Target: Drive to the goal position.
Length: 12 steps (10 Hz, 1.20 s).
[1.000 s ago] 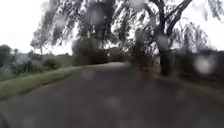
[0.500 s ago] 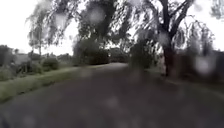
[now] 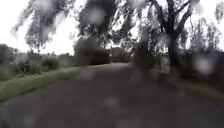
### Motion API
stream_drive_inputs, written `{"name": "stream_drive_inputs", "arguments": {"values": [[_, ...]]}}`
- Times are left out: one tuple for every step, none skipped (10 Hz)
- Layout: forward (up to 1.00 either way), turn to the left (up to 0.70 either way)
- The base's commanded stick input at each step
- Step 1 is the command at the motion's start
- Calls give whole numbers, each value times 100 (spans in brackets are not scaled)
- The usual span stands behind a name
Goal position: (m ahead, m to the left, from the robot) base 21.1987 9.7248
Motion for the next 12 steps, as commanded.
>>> {"name": "stream_drive_inputs", "arguments": {"values": [[100, -40], [100, -18], [100, -10], [100, -2], [100, -2], [100, -2], [100, -2], [100, -2], [100, -2], [100, -2], [100, -2], [100, -2]]}}
